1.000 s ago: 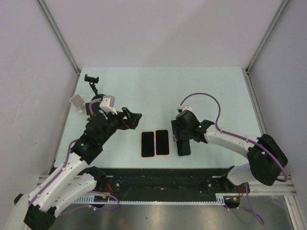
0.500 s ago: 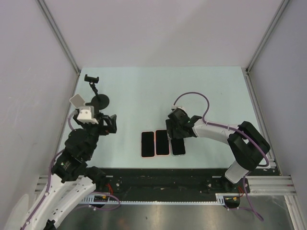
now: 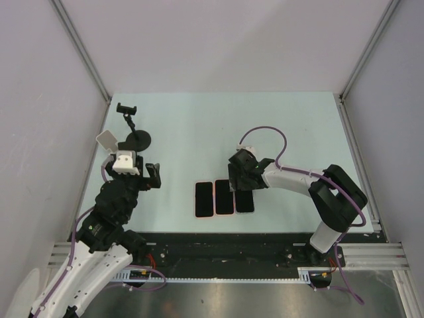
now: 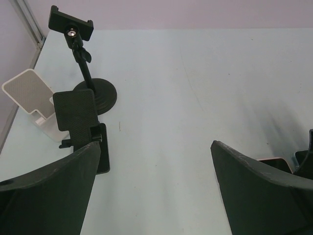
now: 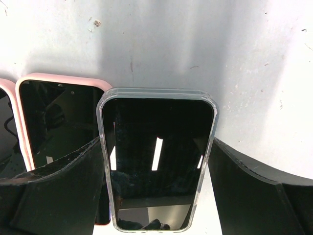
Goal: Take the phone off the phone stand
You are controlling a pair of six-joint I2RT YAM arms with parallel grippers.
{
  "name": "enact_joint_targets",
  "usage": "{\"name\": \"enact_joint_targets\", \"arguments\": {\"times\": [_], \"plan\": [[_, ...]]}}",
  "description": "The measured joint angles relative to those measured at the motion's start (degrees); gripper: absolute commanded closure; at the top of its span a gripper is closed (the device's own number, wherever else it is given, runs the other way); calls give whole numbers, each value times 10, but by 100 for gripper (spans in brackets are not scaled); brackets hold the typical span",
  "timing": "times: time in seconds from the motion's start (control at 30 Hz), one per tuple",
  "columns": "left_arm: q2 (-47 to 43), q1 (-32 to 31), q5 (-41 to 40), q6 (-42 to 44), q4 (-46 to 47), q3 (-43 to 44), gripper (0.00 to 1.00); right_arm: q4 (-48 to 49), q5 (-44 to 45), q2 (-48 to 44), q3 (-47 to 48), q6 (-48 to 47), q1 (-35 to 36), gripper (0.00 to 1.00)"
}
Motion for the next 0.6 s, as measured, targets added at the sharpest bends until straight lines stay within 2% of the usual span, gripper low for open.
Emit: {"name": "enact_joint_targets", "arguments": {"times": [0.3, 0.5, 0.6], "plan": [[0, 3, 1, 4, 2, 0, 0, -9, 16, -2, 1, 12, 2, 40], [0, 4, 3, 5, 2, 0, 0, -15, 22, -4, 1, 14, 6, 26], [0, 5, 7, 5, 2, 0, 0, -15, 22, -4, 1, 14, 9, 23]]}}
